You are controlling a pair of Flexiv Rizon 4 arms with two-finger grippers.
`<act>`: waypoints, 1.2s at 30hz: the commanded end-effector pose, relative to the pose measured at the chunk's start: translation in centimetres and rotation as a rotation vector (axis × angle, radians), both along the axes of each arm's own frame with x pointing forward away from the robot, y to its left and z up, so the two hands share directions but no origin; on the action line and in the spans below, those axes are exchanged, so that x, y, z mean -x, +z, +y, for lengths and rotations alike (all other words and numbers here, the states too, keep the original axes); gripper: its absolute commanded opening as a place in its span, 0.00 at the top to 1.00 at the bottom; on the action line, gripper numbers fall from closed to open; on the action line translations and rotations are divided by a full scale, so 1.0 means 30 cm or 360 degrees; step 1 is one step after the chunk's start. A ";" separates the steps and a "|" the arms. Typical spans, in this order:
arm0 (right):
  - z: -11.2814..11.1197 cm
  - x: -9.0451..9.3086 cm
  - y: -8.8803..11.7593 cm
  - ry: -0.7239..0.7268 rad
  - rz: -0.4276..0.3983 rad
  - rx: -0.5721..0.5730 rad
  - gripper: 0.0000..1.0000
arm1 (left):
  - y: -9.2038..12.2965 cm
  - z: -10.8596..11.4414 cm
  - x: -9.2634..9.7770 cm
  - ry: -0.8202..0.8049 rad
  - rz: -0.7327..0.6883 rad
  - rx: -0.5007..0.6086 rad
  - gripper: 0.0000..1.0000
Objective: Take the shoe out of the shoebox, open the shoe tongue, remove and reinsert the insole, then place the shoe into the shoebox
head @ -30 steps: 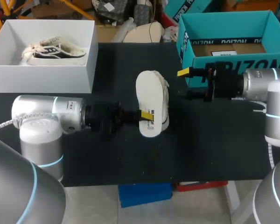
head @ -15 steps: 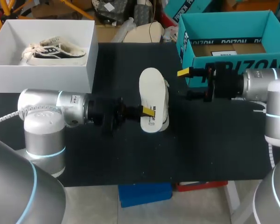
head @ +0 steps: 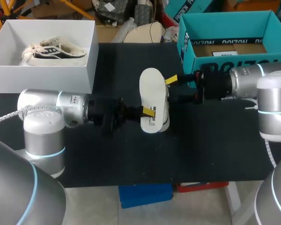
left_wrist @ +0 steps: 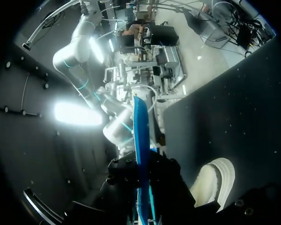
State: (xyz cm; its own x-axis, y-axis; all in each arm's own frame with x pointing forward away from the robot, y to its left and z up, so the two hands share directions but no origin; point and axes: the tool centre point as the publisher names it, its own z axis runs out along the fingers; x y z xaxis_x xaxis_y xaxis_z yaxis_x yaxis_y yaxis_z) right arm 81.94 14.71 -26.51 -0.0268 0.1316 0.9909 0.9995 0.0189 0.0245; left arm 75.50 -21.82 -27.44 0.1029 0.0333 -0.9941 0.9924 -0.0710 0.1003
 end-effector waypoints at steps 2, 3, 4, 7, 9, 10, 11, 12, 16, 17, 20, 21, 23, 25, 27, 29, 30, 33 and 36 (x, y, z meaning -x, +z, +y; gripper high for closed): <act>0.046 -0.012 -0.047 0.0001 -0.0034 -0.0025 0.42 | 0.000 -0.001 0.002 0.0004 -0.0004 -0.0003 1.00; 0.053 -0.014 -0.047 0.0002 -0.0044 -0.0030 0.48 | 0.000 -0.001 0.002 0.0004 -0.0004 -0.0003 1.00; 0.060 -0.015 -0.046 0.0003 -0.0058 -0.0029 0.48 | 0.000 -0.001 0.002 0.0004 -0.0004 -0.0003 1.00; 0.072 -0.021 -0.042 0.0003 -0.0097 -0.0015 0.51 | 0.000 -0.001 0.002 0.0004 -0.0004 -0.0003 1.00; 0.077 -0.025 -0.037 -0.0004 -0.0111 -0.0007 0.53 | 0.000 -0.001 0.002 0.0004 -0.0004 -0.0003 1.00; 0.080 -0.026 -0.035 -0.0003 -0.0114 -0.0005 0.54 | 0.000 -0.001 0.002 0.0004 -0.0004 -0.0003 1.00; 0.084 -0.028 -0.032 0.0002 -0.0120 0.0000 0.54 | 0.000 -0.001 0.002 0.0004 -0.0004 -0.0003 1.00; 0.087 -0.029 -0.031 0.0001 -0.0127 0.0005 0.54 | 0.000 -0.001 0.002 0.0004 -0.0004 -0.0003 1.00; 0.098 -0.034 -0.029 0.0003 -0.0136 0.0010 0.56 | 0.000 -0.001 0.002 0.0004 -0.0004 -0.0003 1.00; 0.100 -0.034 -0.028 0.0003 -0.0138 0.0012 0.58 | 0.000 -0.001 0.002 0.0004 -0.0004 -0.0003 1.00; 0.109 -0.036 -0.021 0.0005 -0.0147 0.0014 0.64 | 0.000 -0.001 0.002 0.0004 -0.0004 -0.0003 1.00; 0.110 -0.036 -0.021 0.0006 -0.0149 0.0015 0.64 | 0.000 -0.001 0.002 0.0004 -0.0004 -0.0003 1.00; 0.115 -0.036 -0.019 0.0009 -0.0153 0.0015 0.68 | 0.000 -0.001 0.002 0.0004 -0.0004 -0.0003 1.00; 0.120 -0.036 -0.019 0.0012 -0.0154 0.0014 0.72 | 0.000 -0.001 0.002 0.0004 -0.0004 -0.0003 1.00; 0.122 -0.036 -0.019 0.0014 -0.0154 0.0013 0.79 | 0.000 -0.001 0.002 0.0004 -0.0004 -0.0003 1.00; 0.126 -0.035 -0.020 0.0011 -0.0154 0.0013 0.98 | 0.000 -0.001 0.002 0.0004 -0.0004 -0.0003 1.00; 0.126 -0.035 -0.020 0.0010 -0.0155 0.0013 1.00 | 0.000 -0.001 0.002 0.0004 -0.0004 -0.0003 1.00; 0.128 -0.034 -0.020 0.0000 -0.0150 0.0009 1.00 | 0.000 -0.001 0.002 0.0004 -0.0004 -0.0003 1.00; 0.128 -0.034 -0.020 0.0000 -0.0150 0.0009 1.00 | 0.000 -0.001 0.002 0.0004 -0.0004 -0.0003 1.00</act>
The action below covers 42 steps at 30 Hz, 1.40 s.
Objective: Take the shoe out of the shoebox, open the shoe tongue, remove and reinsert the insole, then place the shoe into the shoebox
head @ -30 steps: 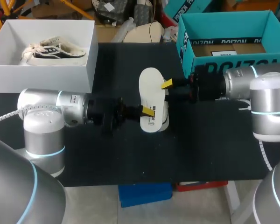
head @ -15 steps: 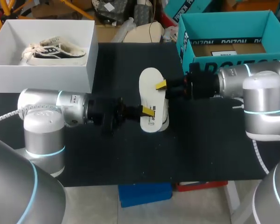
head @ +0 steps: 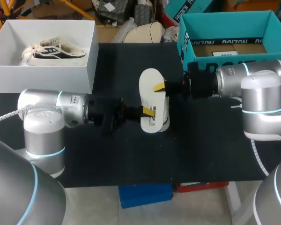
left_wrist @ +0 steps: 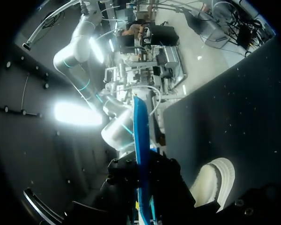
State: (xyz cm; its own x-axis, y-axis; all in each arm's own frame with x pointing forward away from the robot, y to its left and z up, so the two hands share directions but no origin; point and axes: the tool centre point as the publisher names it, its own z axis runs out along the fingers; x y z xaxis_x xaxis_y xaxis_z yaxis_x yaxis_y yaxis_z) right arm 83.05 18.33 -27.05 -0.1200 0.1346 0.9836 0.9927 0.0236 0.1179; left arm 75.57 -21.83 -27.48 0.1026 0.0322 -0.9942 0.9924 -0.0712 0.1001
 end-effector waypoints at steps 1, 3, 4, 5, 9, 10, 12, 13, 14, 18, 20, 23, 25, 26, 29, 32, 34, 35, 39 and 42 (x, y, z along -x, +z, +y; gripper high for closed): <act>0.007 0.003 -0.001 -0.0008 -0.0001 0.0003 1.00 | 0.001 -0.001 0.005 0.0005 -0.0004 -0.0005 1.00; 0.007 0.003 -0.001 -0.0008 -0.0001 0.0003 1.00 | 0.001 -0.001 0.005 0.0005 -0.0004 -0.0005 1.00; 0.007 0.003 -0.001 -0.0008 -0.0001 0.0003 1.00 | 0.001 -0.001 0.005 0.0005 -0.0004 -0.0005 1.00; 0.007 0.003 -0.001 -0.0008 -0.0001 0.0003 1.00 | 0.011 0.001 0.007 -0.0001 -0.0020 -0.0018 1.00; 0.007 0.003 -0.001 -0.0008 -0.0001 0.0003 1.00 | 0.053 0.050 0.015 0.0068 -0.0106 -0.0165 0.00; 0.007 0.003 -0.001 -0.0008 -0.0001 0.0003 1.00 | 0.068 0.073 0.015 0.0100 -0.0137 -0.0223 0.00; 0.007 0.003 -0.001 -0.0008 -0.0001 0.0003 1.00 | 0.095 0.112 0.015 0.0146 -0.0188 -0.0356 0.00; 0.007 0.003 -0.001 -0.0008 -0.0001 0.0003 1.00 | 0.115 0.131 0.018 0.0161 -0.0211 -0.0411 0.00; 0.007 0.003 -0.001 -0.0008 -0.0001 0.0003 1.00 | 0.134 0.147 0.021 0.0171 -0.0227 -0.0494 0.00; 0.007 0.003 -0.001 -0.0008 -0.0001 0.0003 1.00 | 0.200 0.172 0.038 0.0156 -0.0289 -0.0783 0.00; 0.007 0.003 -0.001 -0.0008 -0.0001 0.0003 1.00 | 0.228 0.169 0.041 0.0167 -0.0317 -0.0963 0.00; 0.007 0.003 -0.001 -0.0008 -0.0001 0.0003 1.00 | 0.265 0.161 0.033 0.0190 -0.0359 -0.1210 0.00; 0.007 0.003 -0.001 -0.0008 -0.0001 0.0003 1.00 | 0.290 0.153 0.029 0.0163 -0.0404 -0.1377 0.00; 0.007 0.003 -0.001 -0.0008 -0.0001 0.0003 1.00 | 0.303 0.145 0.028 0.0159 -0.0451 -0.1483 0.00; 0.007 0.003 -0.001 -0.0008 -0.0001 0.0003 1.00 | 0.327 0.123 0.026 0.0184 -0.0649 -0.1908 0.00; 0.007 0.003 -0.001 -0.0008 -0.0001 0.0003 1.00 | 0.340 0.109 0.033 0.0167 -0.0788 -0.2242 0.00; 0.007 0.003 -0.001 -0.0008 -0.0001 0.0003 1.00 | 0.353 0.100 0.041 0.0201 -0.0879 -0.2424 0.00; 0.007 0.003 -0.001 -0.0008 -0.0001 0.0003 1.00 | 0.353 0.100 0.047 0.0177 -0.0874 -0.2466 0.00; 0.007 0.003 -0.001 -0.0008 -0.0001 0.0003 1.00 | 0.357 0.097 0.056 0.0145 -0.0881 -0.2632 0.00; 0.007 0.003 -0.001 -0.0008 -0.0001 0.0003 1.00 | 0.355 0.099 0.059 0.0139 -0.0877 -0.2762 0.00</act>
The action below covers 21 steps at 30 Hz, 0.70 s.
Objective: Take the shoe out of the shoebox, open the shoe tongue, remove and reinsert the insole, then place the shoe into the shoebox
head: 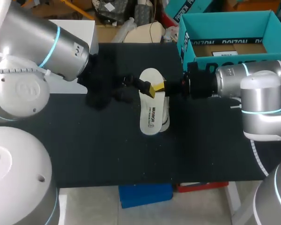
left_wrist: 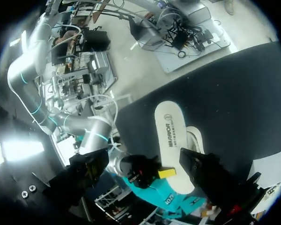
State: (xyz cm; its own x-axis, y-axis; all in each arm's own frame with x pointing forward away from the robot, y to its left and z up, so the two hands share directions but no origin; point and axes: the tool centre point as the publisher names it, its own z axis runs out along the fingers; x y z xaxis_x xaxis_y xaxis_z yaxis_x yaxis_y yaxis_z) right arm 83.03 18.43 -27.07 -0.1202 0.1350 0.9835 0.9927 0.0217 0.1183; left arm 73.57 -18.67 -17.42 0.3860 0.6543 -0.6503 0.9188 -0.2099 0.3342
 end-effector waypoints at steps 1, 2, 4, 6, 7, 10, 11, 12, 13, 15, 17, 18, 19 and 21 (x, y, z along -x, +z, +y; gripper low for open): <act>0.004 0.002 -0.001 -0.0005 0.0000 0.0003 1.00 | 0.020 -0.006 -0.008 0.0235 -0.0425 -0.1638 0.00; 0.004 0.002 -0.001 -0.0005 0.0000 0.0003 1.00 | 0.020 -0.006 -0.008 0.0236 -0.0428 -0.1647 0.00; 0.004 0.002 -0.001 -0.0005 0.0000 0.0003 1.00 | 0.020 -0.006 -0.008 0.0236 -0.0428 -0.1647 0.00; 0.004 0.002 -0.001 -0.0005 0.0000 0.0003 1.00 | 0.020 -0.006 -0.008 0.0236 -0.0428 -0.1647 0.00; 0.004 0.002 -0.001 -0.0005 0.0000 0.0003 1.00 | 0.020 -0.006 -0.008 0.0236 -0.0428 -0.1647 0.00; 0.004 0.002 -0.001 -0.0005 0.0000 0.0003 1.00 | 0.020 -0.006 -0.008 0.0236 -0.0428 -0.1647 0.00; 0.004 0.002 -0.001 -0.0005 0.0000 0.0003 1.00 | 0.020 -0.006 -0.008 0.0236 -0.0428 -0.1647 0.00; 0.004 0.002 -0.001 -0.0005 0.0000 0.0003 1.00 | 0.020 -0.006 -0.008 0.0236 -0.0428 -0.1647 0.00; 0.004 0.002 -0.001 -0.0005 0.0000 0.0003 1.00 | 0.020 -0.006 -0.008 0.0236 -0.0428 -0.1647 0.00; 0.004 0.002 -0.001 -0.0005 0.0000 0.0003 1.00 | -0.020 -0.035 -0.001 0.0301 -0.0308 -0.1680 0.00; 0.004 0.002 -0.001 -0.0005 0.0000 0.0003 1.00 | -0.035 -0.048 -0.004 0.0397 -0.0193 -0.1633 0.00; 0.004 0.002 -0.001 -0.0005 0.0000 0.0003 1.00 | -0.039 -0.054 -0.006 0.0433 -0.0124 -0.1602 0.00; 0.004 0.002 -0.001 -0.0005 0.0000 0.0003 1.00 | -0.042 -0.058 -0.007 0.0481 -0.0052 -0.1617 0.00; 0.004 0.002 -0.001 -0.0005 0.0000 0.0003 1.00 | -0.054 -0.068 -0.005 0.0575 0.0038 -0.1627 0.00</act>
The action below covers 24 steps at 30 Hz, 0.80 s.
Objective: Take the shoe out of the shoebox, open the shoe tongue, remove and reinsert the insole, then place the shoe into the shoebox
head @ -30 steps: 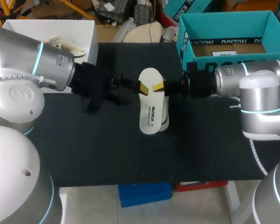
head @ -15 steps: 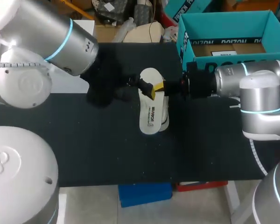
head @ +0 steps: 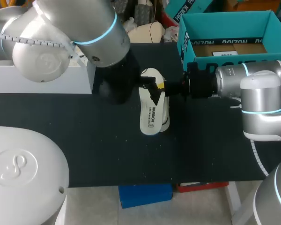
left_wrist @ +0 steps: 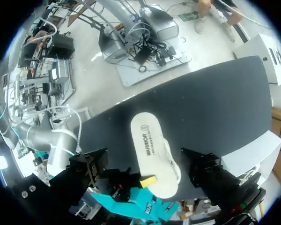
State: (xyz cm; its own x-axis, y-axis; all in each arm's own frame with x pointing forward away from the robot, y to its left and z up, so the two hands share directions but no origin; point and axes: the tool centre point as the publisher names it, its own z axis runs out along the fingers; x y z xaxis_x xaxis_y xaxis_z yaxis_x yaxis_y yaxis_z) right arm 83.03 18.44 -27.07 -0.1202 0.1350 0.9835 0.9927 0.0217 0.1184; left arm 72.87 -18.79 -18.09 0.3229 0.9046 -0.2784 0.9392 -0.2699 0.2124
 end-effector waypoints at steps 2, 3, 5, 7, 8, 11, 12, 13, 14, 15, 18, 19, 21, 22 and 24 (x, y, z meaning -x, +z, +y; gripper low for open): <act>0.004 0.002 -0.001 -0.0005 0.0000 0.0003 1.00 | -0.037 -0.071 -0.021 0.0519 -0.0016 -0.0906 0.00; 0.004 0.002 -0.001 -0.0005 0.0000 0.0003 1.00 | -0.038 -0.073 -0.019 0.0536 -0.0005 -0.0885 0.00; 0.004 0.002 -0.001 -0.0005 0.0000 0.0003 1.00 | -0.046 -0.078 -0.011 0.0560 0.0005 -0.0898 0.00; 0.004 0.002 -0.001 -0.0005 0.0000 0.0003 1.00 | -0.053 -0.079 -0.007 0.0588 0.0018 -0.0894 0.00; 0.004 0.002 -0.001 -0.0005 0.0000 0.0003 1.00 | -0.058 -0.078 -0.006 0.0617 0.0018 -0.0917 0.00; 0.004 0.002 -0.001 -0.0005 0.0000 0.0003 1.00 | -0.076 -0.079 -0.003 0.0634 0.0040 -0.0908 0.00; 0.004 0.002 -0.001 -0.0005 0.0000 0.0003 1.00 | -0.082 -0.079 -0.002 0.0632 0.0046 -0.0897 0.00; 0.004 0.002 -0.001 -0.0005 0.0000 0.0003 1.00 | -0.088 -0.079 -0.002 0.0626 0.0055 -0.0895 0.00; 0.004 0.002 -0.001 -0.0005 0.0000 0.0003 1.00 | -0.095 -0.079 -0.003 0.0629 0.0061 -0.0901 0.00; 0.004 0.002 -0.001 -0.0005 0.0000 0.0003 1.00 | -0.099 -0.078 -0.004 0.0624 0.0067 -0.0894 0.00; 0.004 0.002 -0.001 -0.0005 0.0000 0.0003 1.00 | -0.106 -0.078 -0.008 0.0607 0.0030 -0.0845 0.00; 0.004 0.002 -0.001 -0.0005 0.0000 0.0003 1.00 | -0.108 -0.079 -0.010 0.0604 0.0026 -0.0823 0.00; 0.004 0.002 -0.001 -0.0005 0.0000 0.0003 1.00 | -0.112 -0.081 -0.021 0.0589 0.0017 -0.0763 0.00; 0.004 0.002 -0.001 -0.0005 0.0000 0.0003 1.00 | -0.112 -0.082 -0.027 0.0575 0.0012 -0.0706 0.00; 0.004 0.002 -0.001 -0.0005 0.0000 0.0003 1.00 | -0.111 -0.085 -0.036 0.0576 -0.0009 -0.0699 0.00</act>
State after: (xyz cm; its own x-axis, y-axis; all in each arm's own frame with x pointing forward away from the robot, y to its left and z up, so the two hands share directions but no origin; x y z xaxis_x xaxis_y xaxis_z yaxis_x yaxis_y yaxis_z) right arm 83.03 18.44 -27.07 -0.1202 0.1351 0.9835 0.9927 0.0216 0.1184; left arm 73.91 -20.98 -21.27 -0.0199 0.9947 0.1011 0.9883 0.0043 0.1524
